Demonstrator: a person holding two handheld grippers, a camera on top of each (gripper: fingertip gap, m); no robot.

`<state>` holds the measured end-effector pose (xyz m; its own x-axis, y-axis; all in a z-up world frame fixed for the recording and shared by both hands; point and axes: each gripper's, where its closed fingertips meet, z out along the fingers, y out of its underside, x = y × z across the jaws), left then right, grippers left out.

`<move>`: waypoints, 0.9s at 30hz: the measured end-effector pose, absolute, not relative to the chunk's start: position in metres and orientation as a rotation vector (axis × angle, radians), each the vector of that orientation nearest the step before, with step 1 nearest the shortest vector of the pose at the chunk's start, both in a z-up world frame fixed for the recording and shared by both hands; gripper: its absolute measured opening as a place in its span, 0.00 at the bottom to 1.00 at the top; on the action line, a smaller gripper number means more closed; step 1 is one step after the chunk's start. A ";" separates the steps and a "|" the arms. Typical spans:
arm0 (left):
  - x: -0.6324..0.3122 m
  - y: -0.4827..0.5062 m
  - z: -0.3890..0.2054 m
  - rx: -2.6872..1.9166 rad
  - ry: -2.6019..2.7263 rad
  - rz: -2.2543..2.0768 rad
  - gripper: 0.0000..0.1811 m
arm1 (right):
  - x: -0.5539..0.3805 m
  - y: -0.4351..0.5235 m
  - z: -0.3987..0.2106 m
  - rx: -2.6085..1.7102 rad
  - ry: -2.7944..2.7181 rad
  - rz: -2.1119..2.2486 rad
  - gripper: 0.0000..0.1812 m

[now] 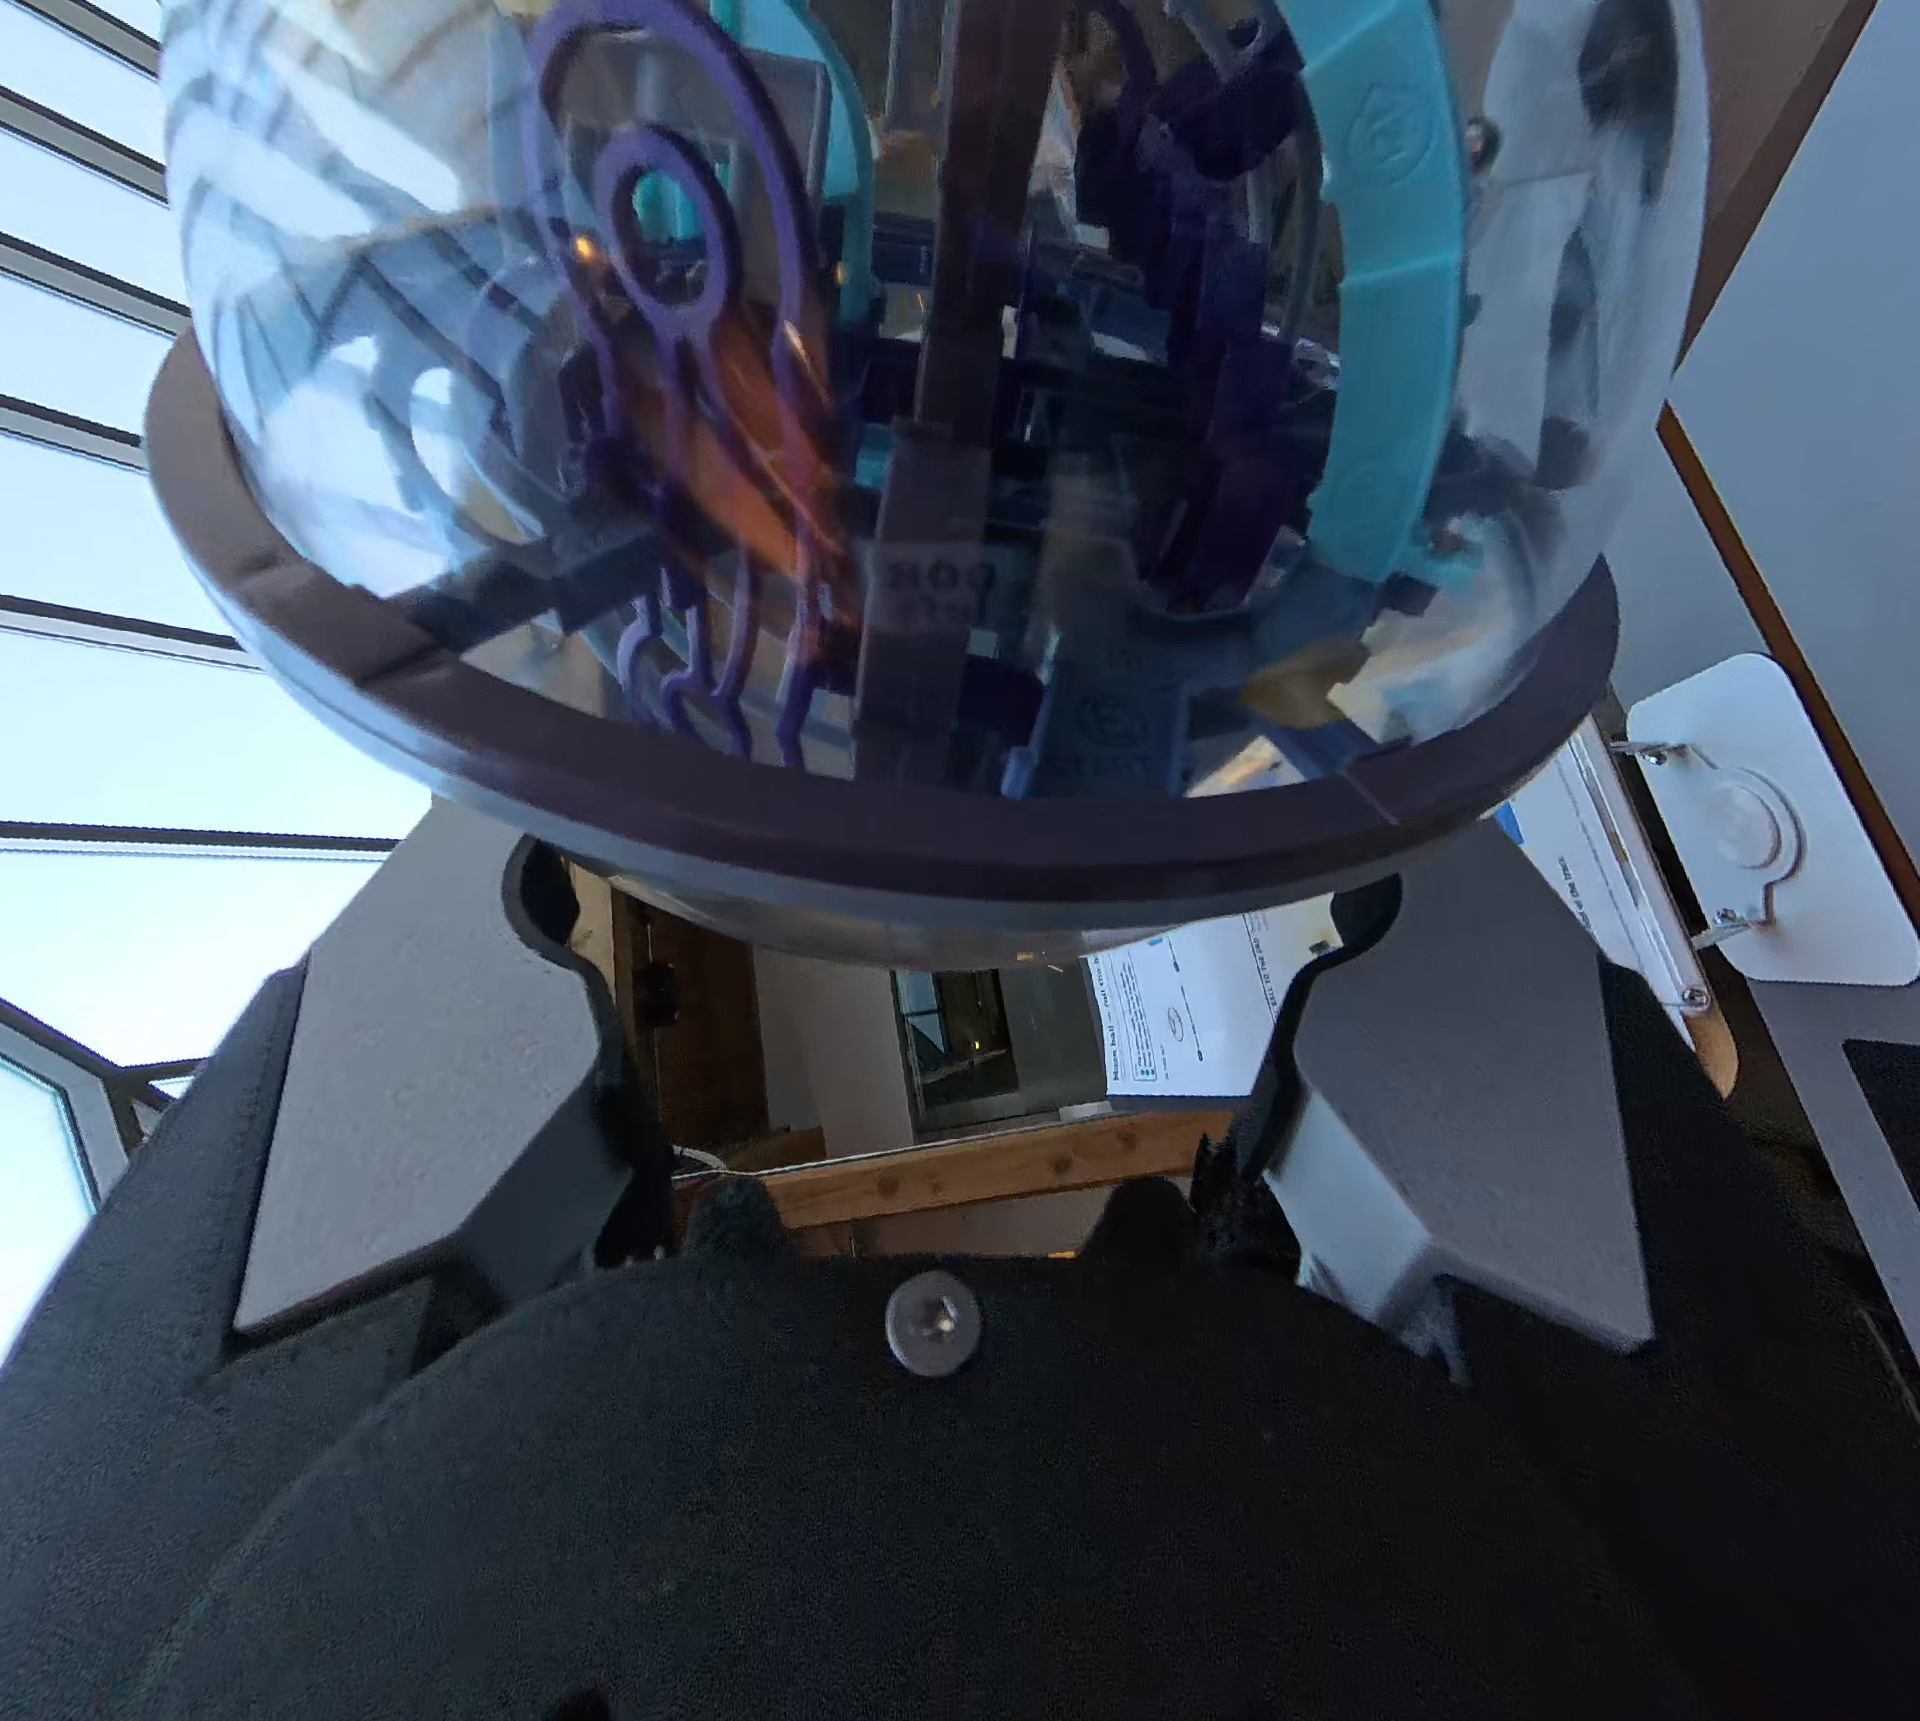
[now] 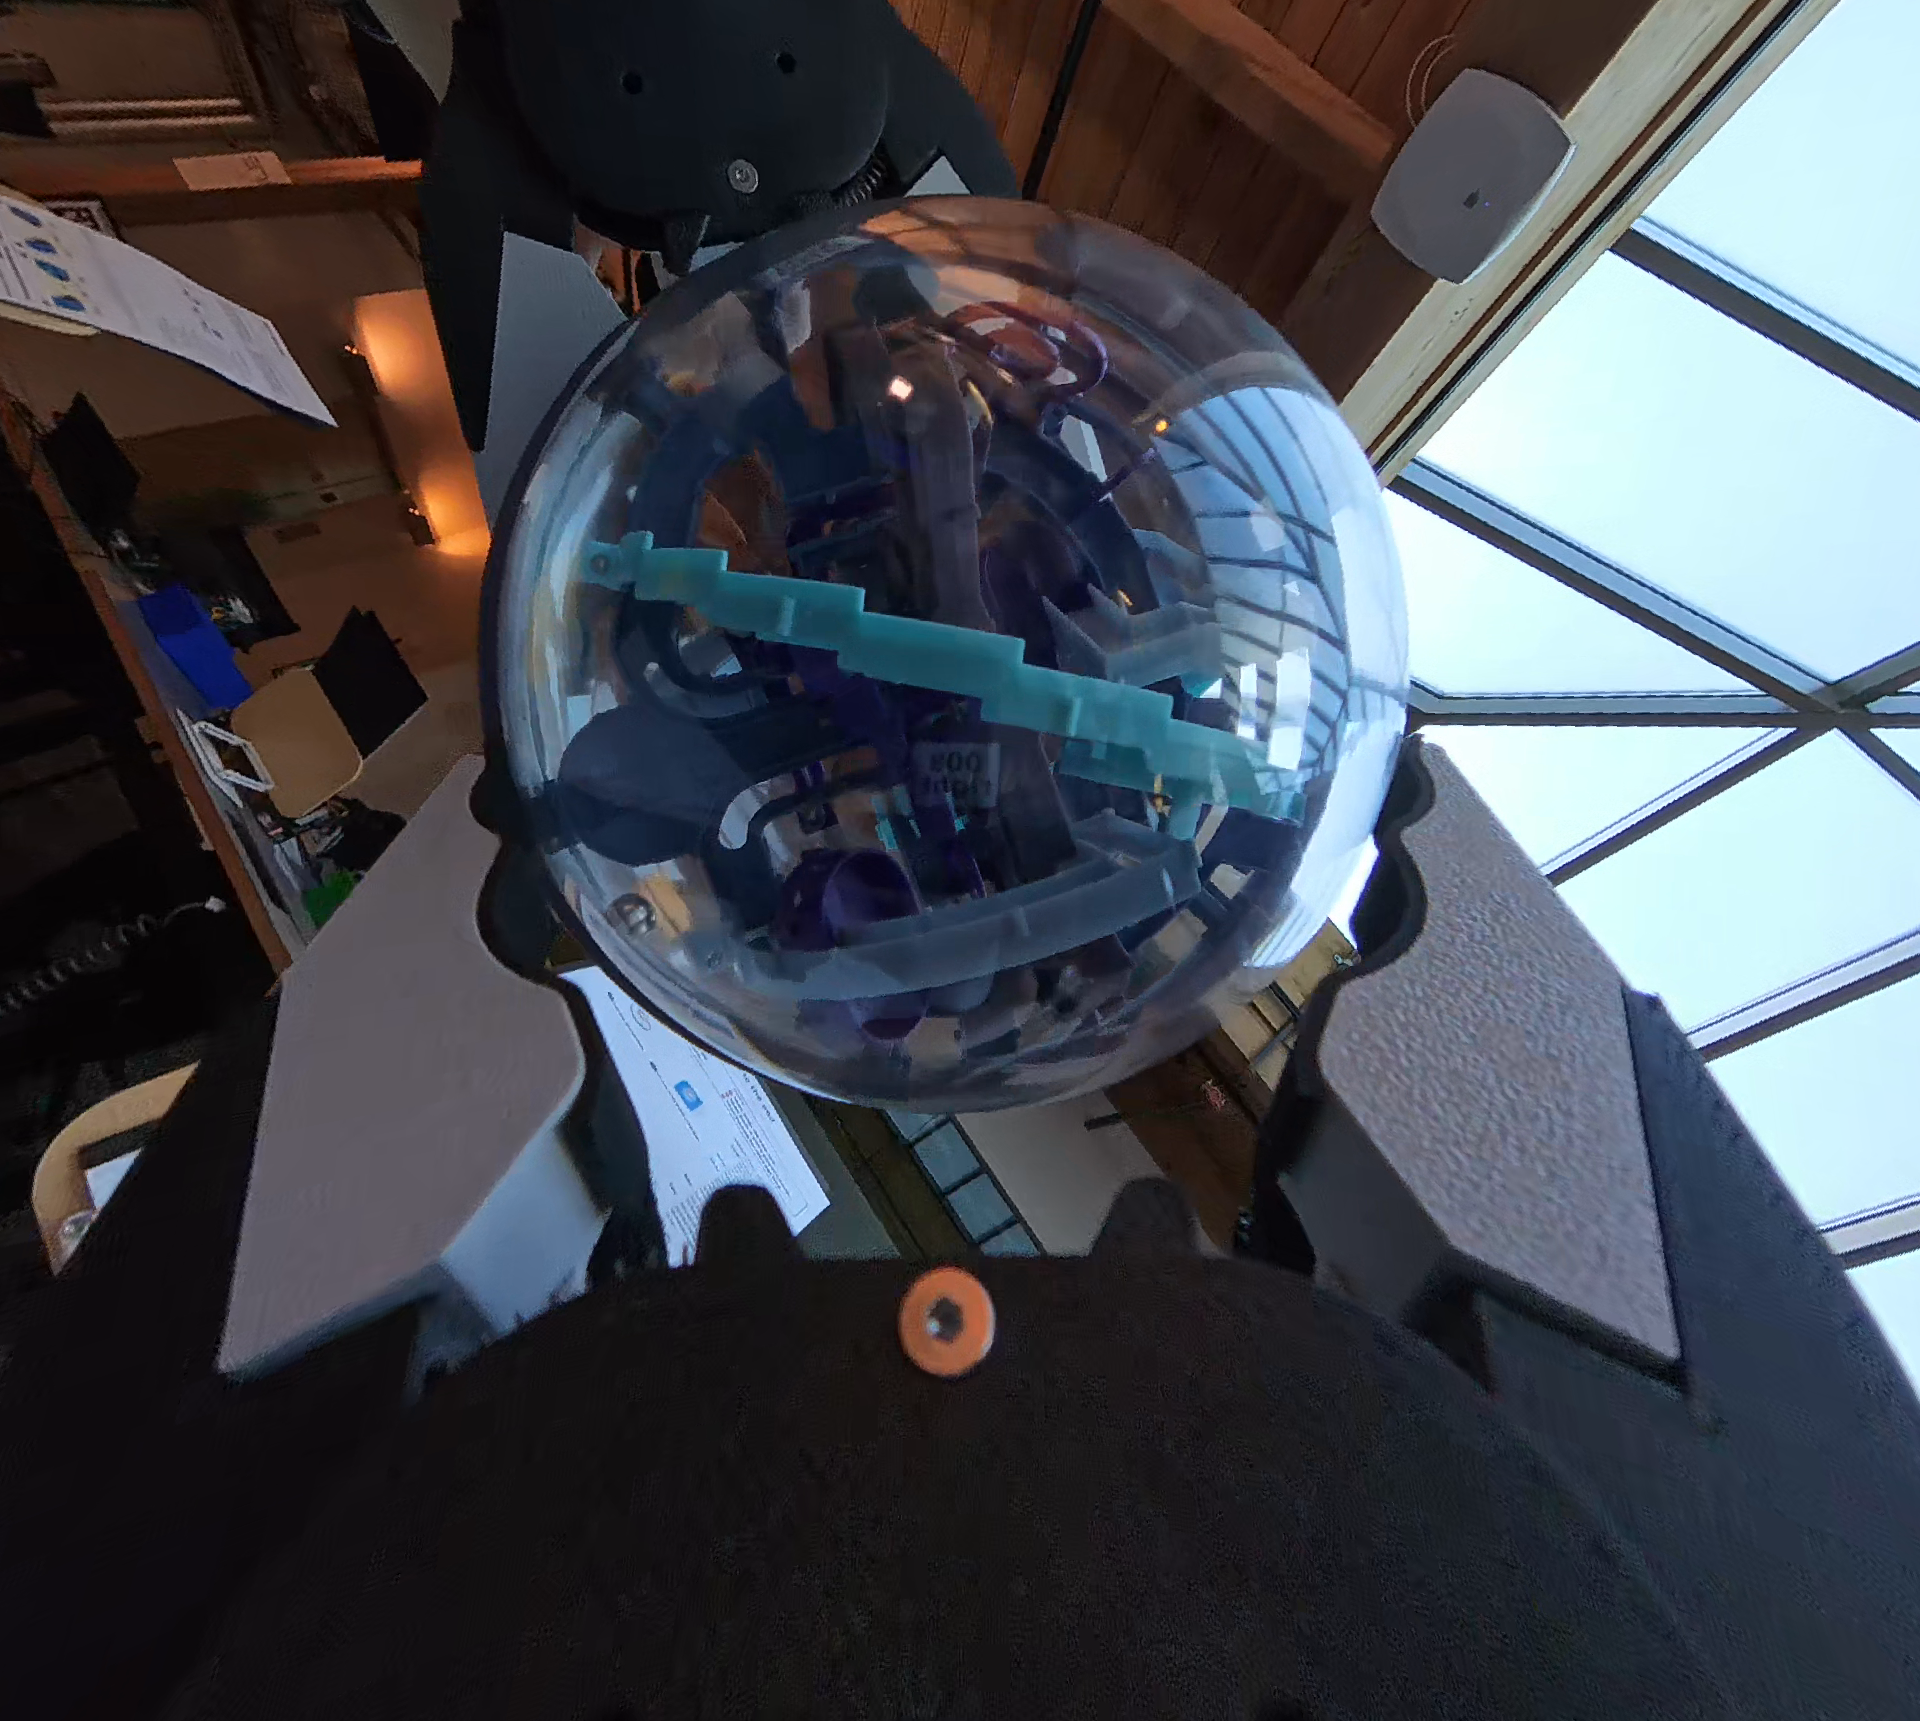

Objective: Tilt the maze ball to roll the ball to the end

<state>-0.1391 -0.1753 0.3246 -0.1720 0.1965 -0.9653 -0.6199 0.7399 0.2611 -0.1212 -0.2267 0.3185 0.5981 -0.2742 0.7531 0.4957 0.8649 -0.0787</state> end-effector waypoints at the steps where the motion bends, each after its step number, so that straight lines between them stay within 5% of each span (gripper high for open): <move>1: -0.140 -0.175 0.324 -0.350 1.579 0.738 0.82 | -0.123 -0.227 0.318 -0.302 -0.826 -0.467 0.86; 27: -0.171 -0.170 0.310 -0.428 1.497 0.588 0.82 | -0.156 -0.226 0.311 -0.390 -0.972 -0.513 0.86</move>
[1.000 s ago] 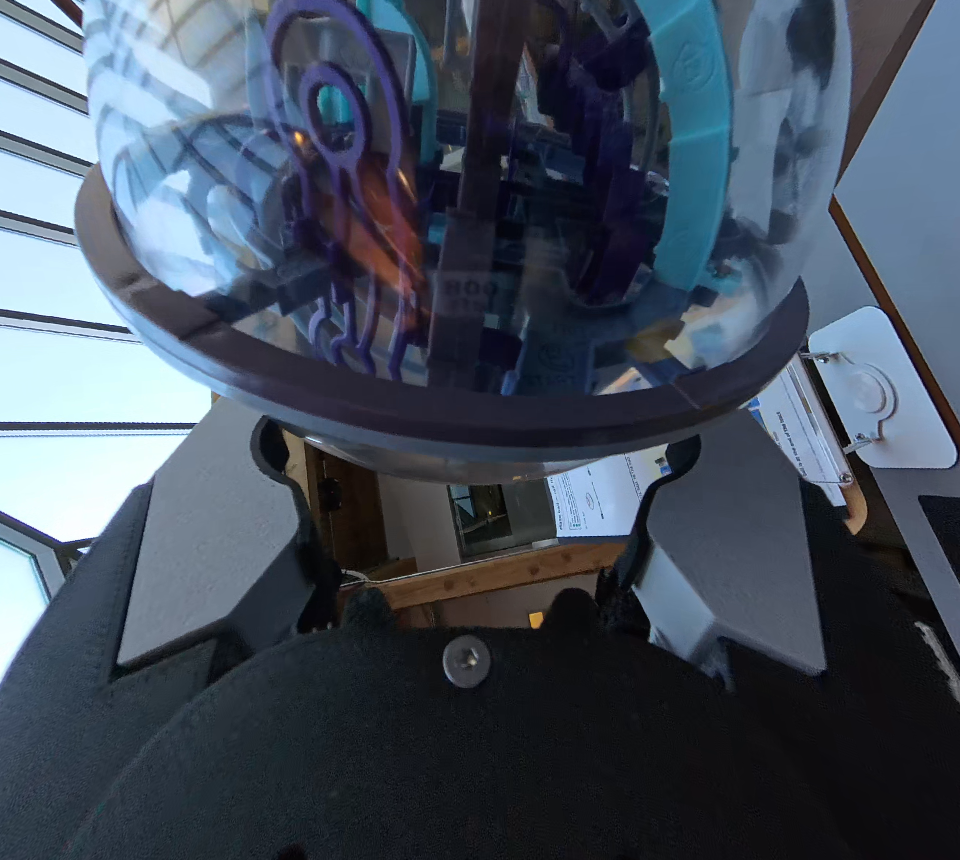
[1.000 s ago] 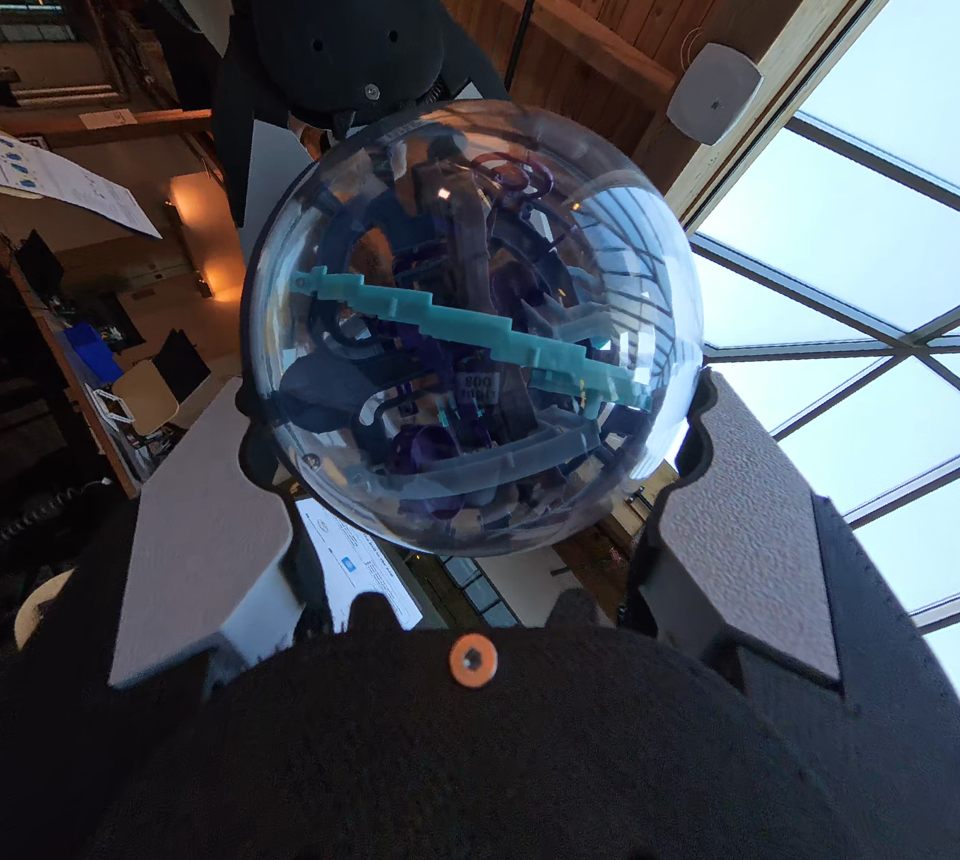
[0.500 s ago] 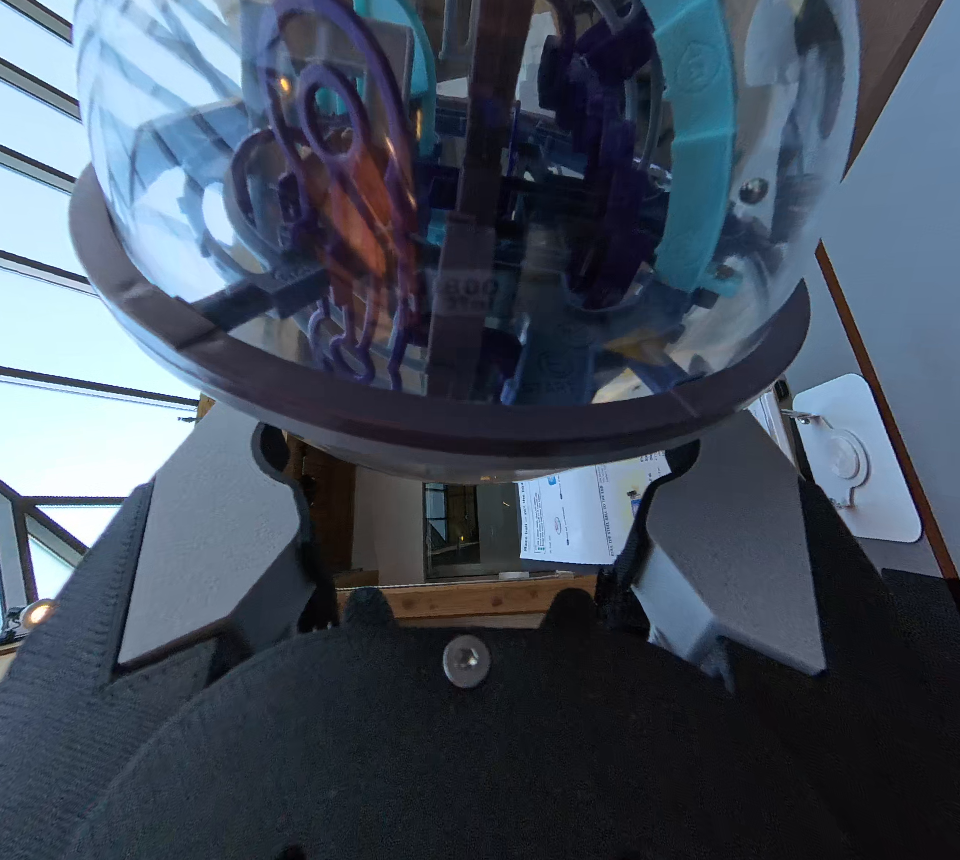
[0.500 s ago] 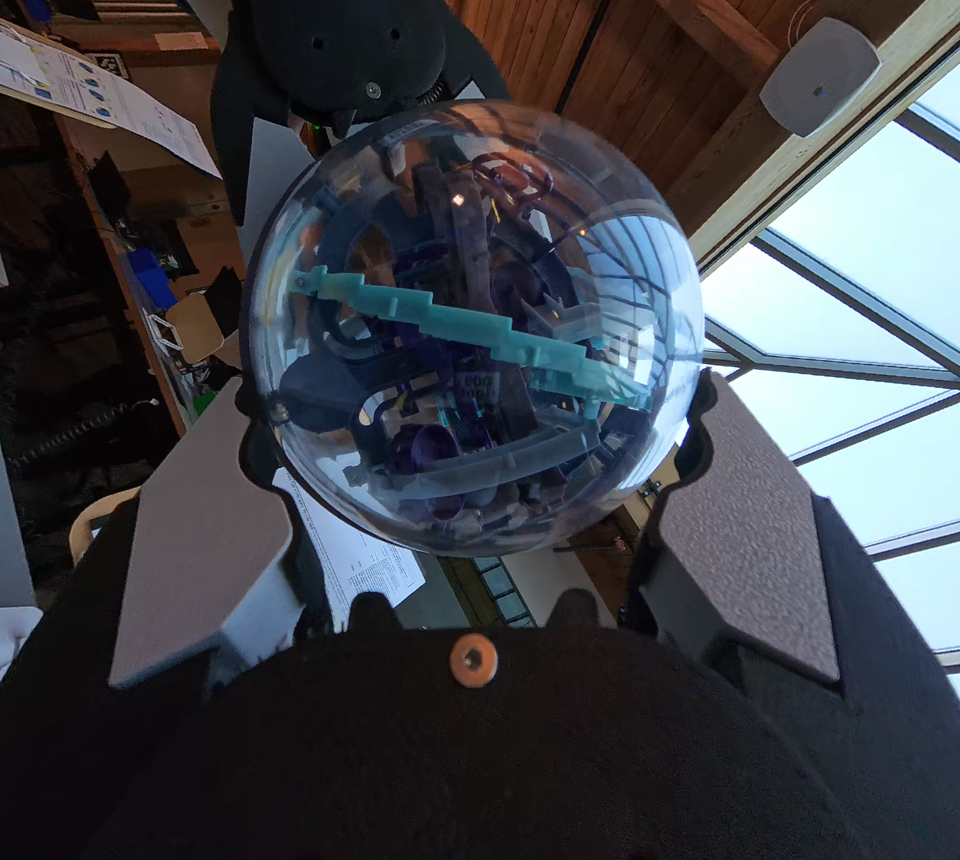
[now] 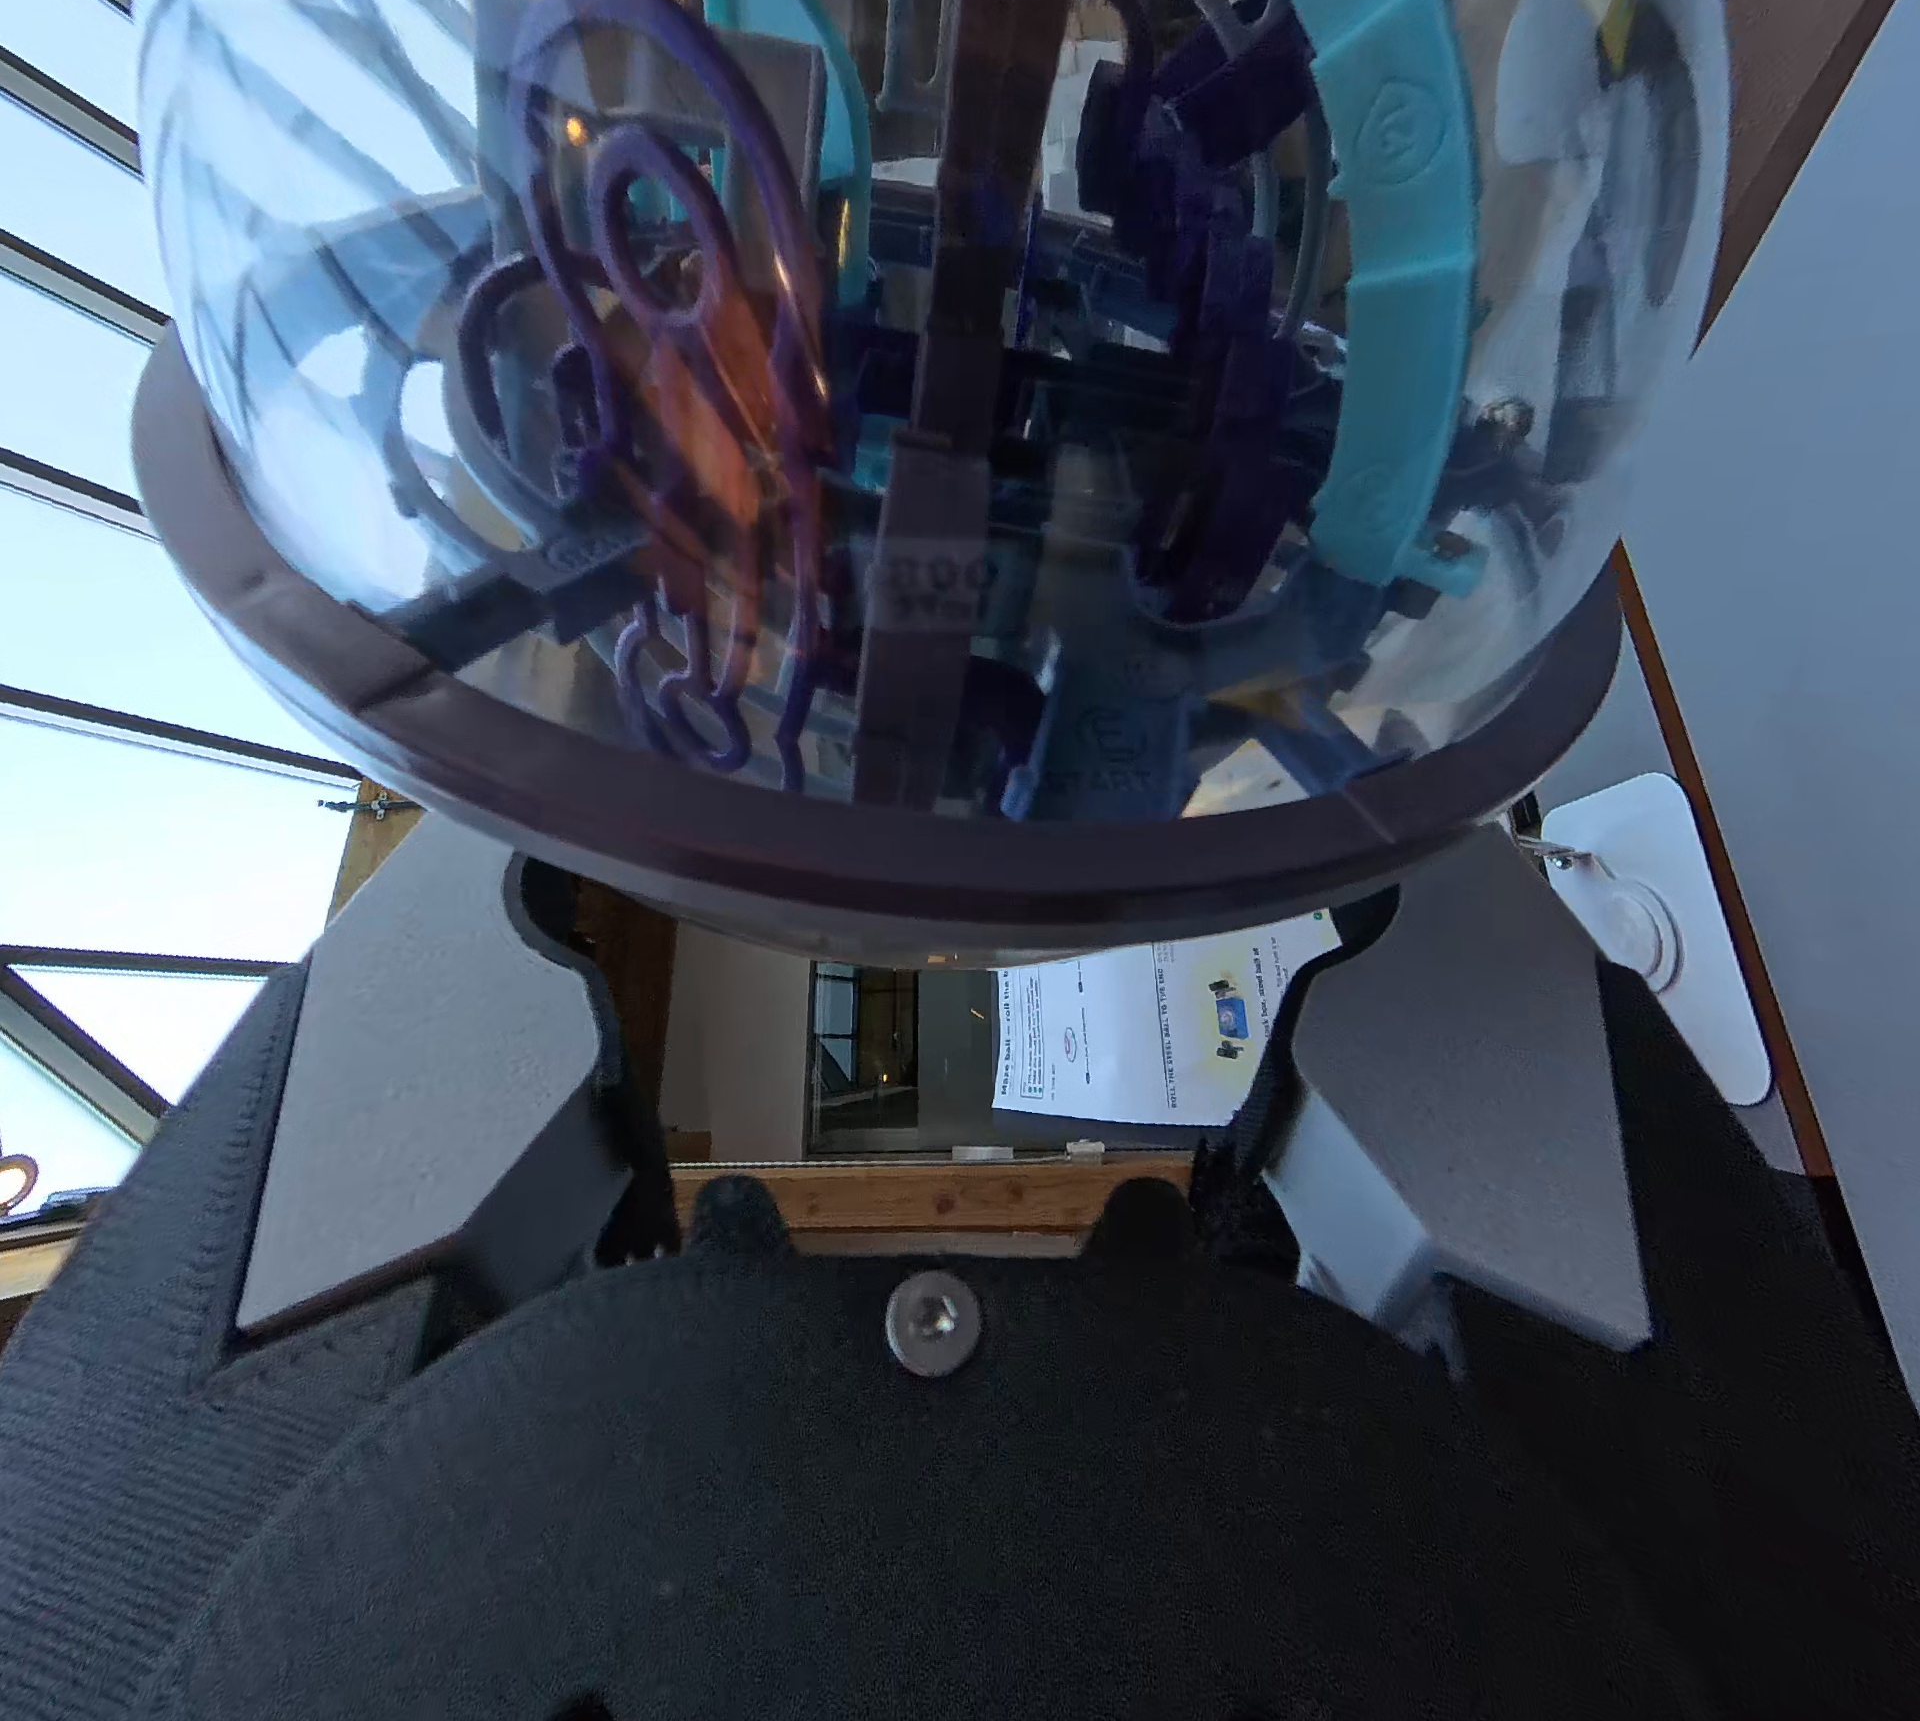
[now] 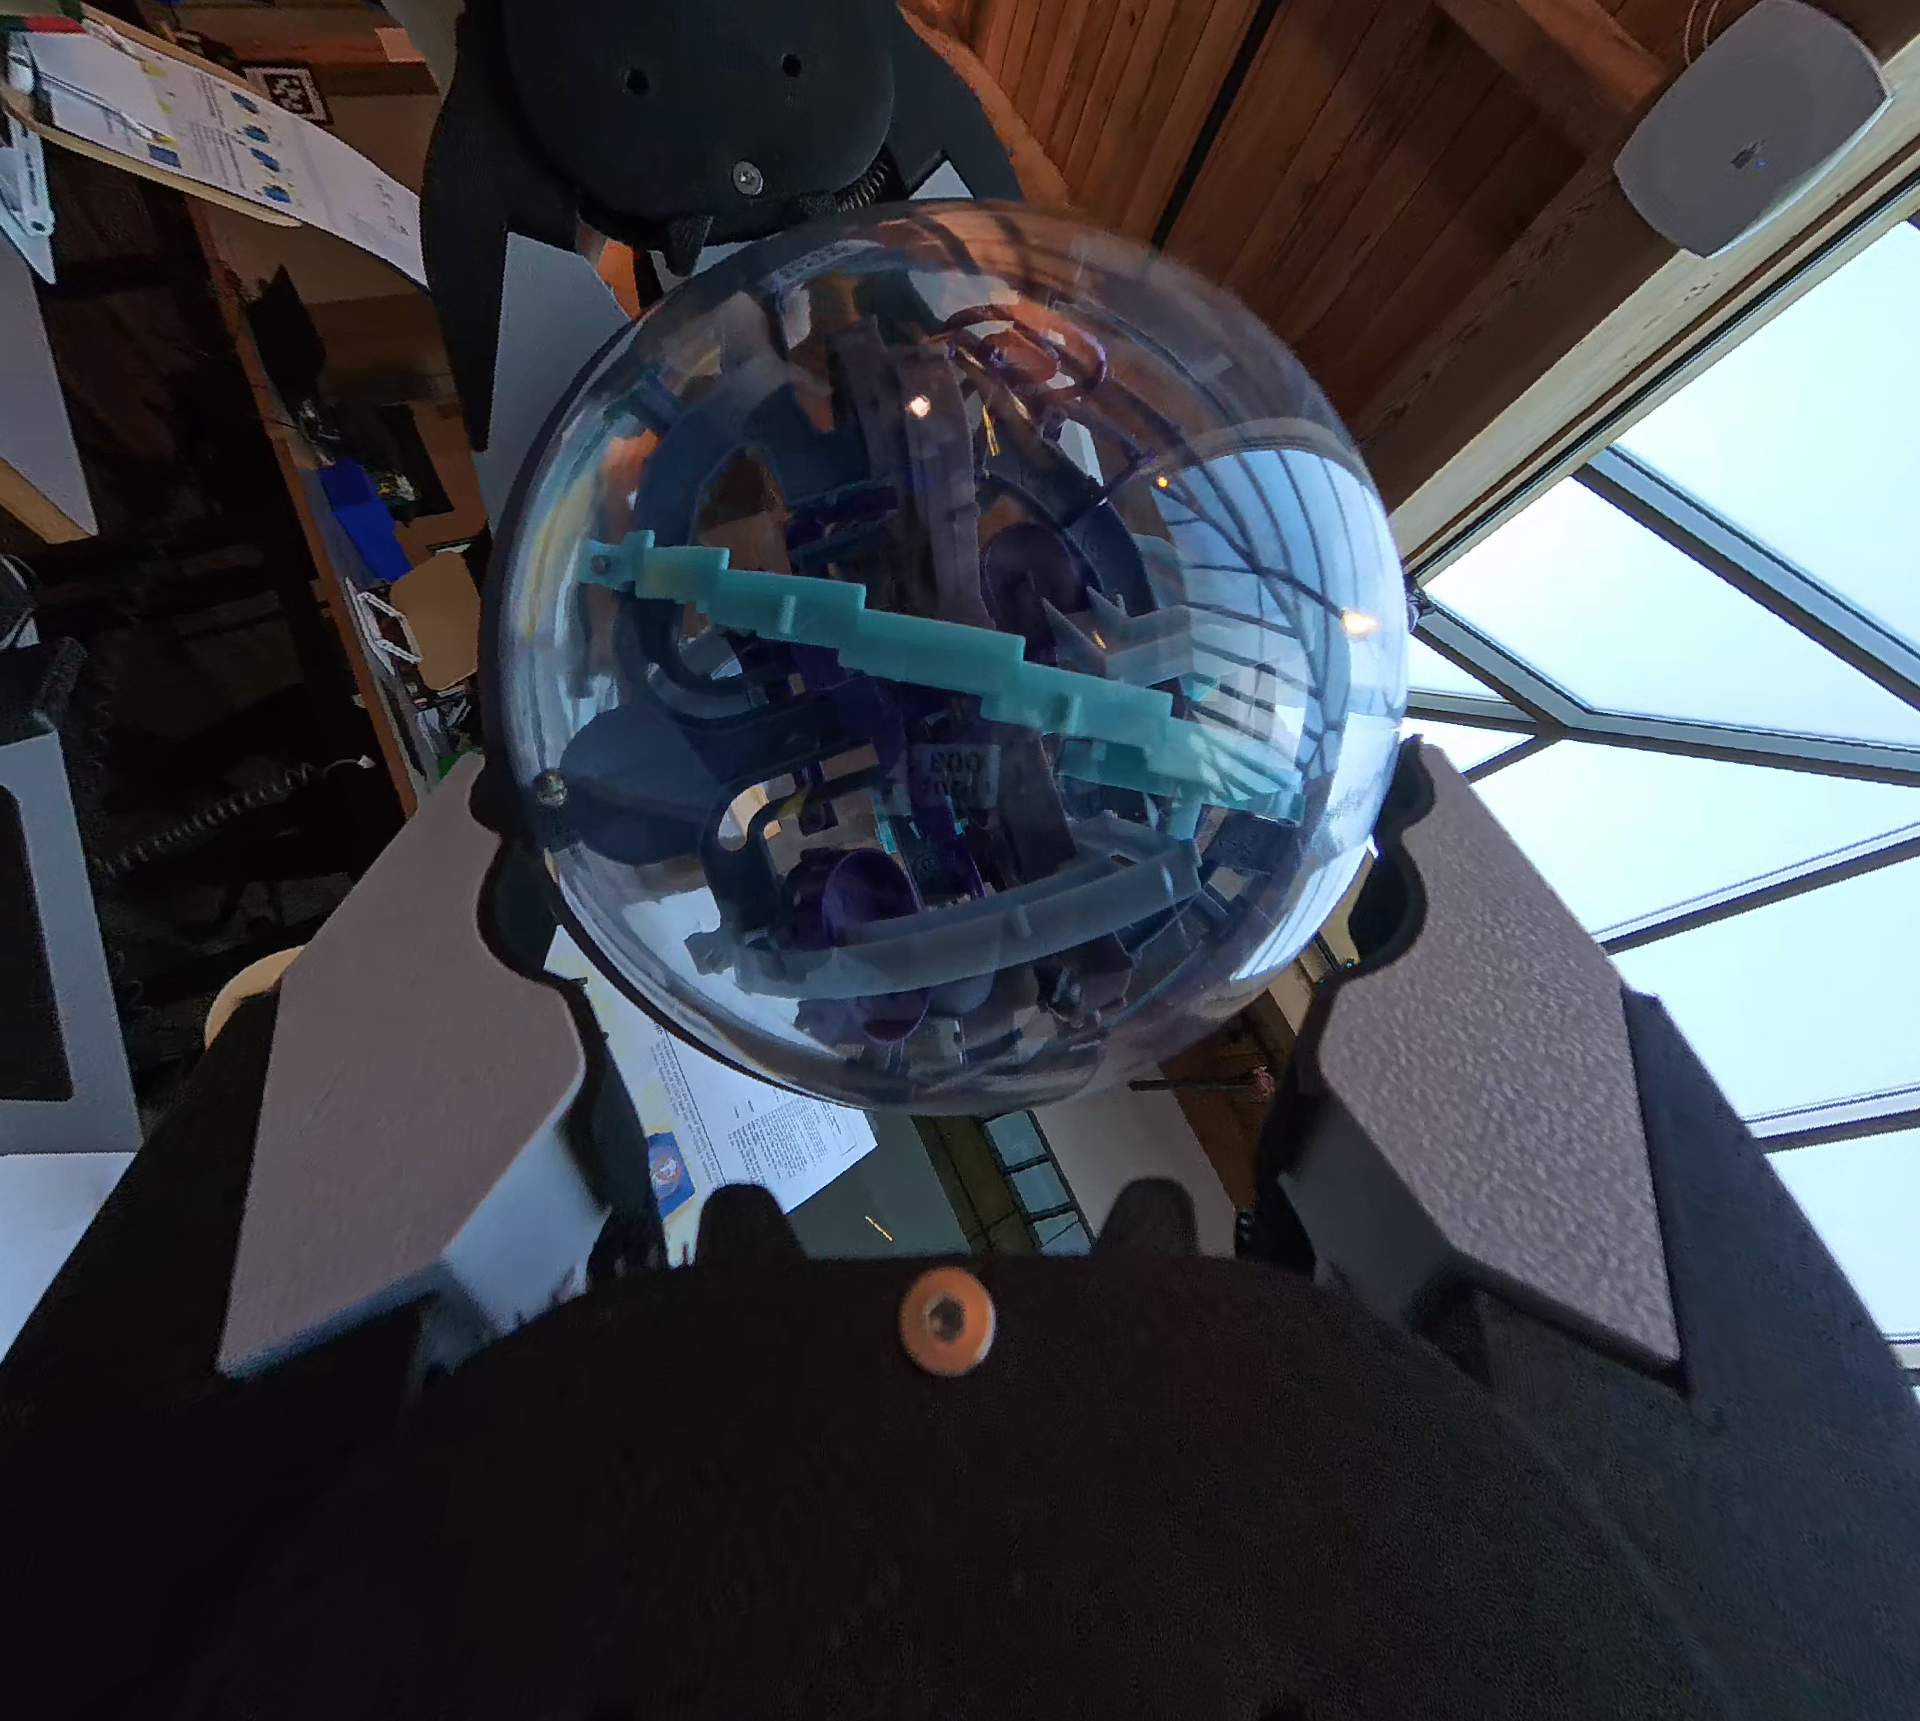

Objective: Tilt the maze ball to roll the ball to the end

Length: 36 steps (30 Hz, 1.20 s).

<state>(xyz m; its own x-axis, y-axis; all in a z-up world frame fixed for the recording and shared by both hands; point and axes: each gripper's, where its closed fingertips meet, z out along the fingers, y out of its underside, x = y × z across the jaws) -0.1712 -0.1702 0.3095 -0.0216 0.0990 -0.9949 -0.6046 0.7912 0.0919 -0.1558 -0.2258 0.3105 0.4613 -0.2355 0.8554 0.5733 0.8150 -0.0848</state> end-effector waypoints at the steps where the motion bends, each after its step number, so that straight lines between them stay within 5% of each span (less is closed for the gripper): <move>1: -0.172 -0.170 0.309 -0.431 1.497 0.584 0.82 | -0.156 -0.226 0.310 -0.391 -0.976 -0.513 0.86; 36: -0.174 -0.163 0.297 -0.480 1.484 0.512 0.82 | -0.161 -0.219 0.302 -0.461 -1.031 -0.507 0.86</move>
